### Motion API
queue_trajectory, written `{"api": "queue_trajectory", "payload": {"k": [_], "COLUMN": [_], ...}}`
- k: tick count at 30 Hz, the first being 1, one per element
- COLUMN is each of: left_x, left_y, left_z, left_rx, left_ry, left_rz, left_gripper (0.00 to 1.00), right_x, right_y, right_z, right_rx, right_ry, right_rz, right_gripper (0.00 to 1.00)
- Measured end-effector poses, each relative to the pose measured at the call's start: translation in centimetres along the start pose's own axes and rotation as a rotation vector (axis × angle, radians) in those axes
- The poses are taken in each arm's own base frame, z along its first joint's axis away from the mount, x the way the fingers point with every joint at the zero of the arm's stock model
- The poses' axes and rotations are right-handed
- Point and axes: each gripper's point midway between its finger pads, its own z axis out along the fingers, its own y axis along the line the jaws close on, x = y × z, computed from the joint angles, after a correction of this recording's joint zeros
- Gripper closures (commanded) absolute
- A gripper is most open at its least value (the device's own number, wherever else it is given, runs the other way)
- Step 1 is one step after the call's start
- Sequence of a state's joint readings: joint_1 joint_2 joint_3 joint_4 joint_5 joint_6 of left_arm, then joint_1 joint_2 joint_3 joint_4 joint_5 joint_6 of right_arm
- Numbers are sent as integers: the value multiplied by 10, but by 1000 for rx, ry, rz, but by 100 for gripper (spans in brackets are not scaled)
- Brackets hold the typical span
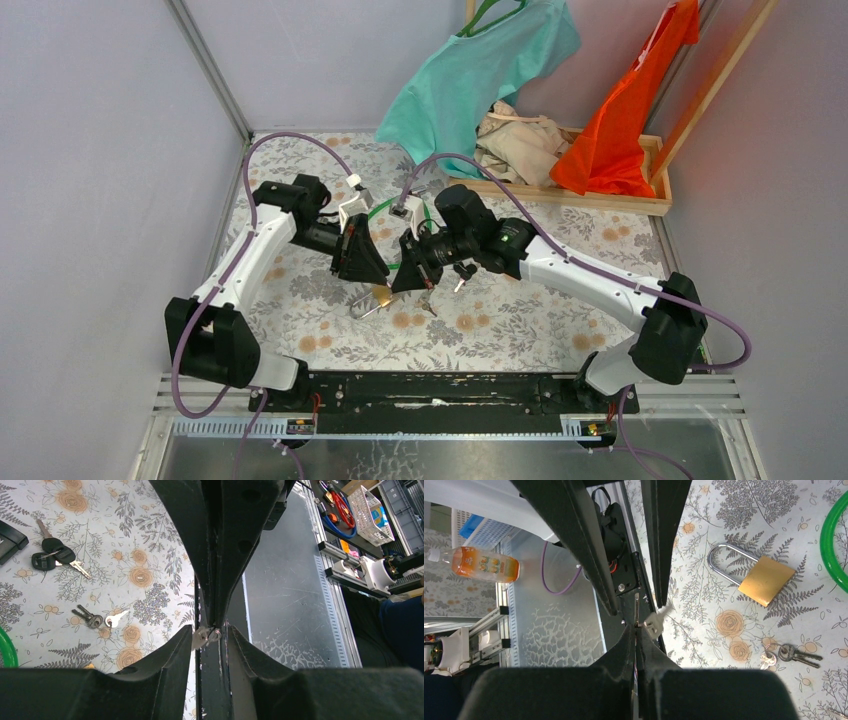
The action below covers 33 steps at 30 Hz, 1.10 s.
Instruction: Unlock with the key
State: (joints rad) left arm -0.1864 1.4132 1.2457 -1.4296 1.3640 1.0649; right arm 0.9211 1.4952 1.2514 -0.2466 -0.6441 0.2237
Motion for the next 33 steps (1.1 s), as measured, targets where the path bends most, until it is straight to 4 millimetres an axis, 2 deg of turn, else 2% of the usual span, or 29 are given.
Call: {"api": "queue_trajectory", "payload": {"k": [5, 15, 18, 20, 21, 23, 24, 26, 29, 33], "left_x": [1, 6, 7, 7, 8, 11, 12, 13, 11, -10], "left_y": [-1, 1, 1, 1, 1, 2, 3, 2, -6, -8], "left_z": [2, 2, 2, 2, 2, 1, 1, -2, -6, -11], "left_rx": [6, -4, -4, -5, -5, -13, -20, -42, -78, -125], "left_ry": [9, 40, 43, 47, 49, 69, 80, 103, 161, 234], "left_rz": [2, 7, 8, 13, 17, 44, 67, 122, 227, 413], "left_gripper": [63, 100, 100, 100, 100, 100, 100, 100, 100, 100], "right_x": [-2, -1, 0, -1, -1, -5, -9, -20, -42, -56], "right_y": [-2, -3, -3, -3, -3, -2, 0, 5, 4, 4], "right_z": [1, 2, 2, 2, 2, 2, 1, -5, -26, -41], "right_rx": [7, 14, 17, 17, 18, 14, 2, -42, -112, -167], "right_ry": [-1, 2, 2, 2, 2, -14, -29, -68, -147, -194], "right_rz": [1, 3, 3, 6, 14, 27, 29, 44, 69, 90], "right_gripper": [100, 100, 98, 66, 53, 34, 28, 24, 23, 23]}}
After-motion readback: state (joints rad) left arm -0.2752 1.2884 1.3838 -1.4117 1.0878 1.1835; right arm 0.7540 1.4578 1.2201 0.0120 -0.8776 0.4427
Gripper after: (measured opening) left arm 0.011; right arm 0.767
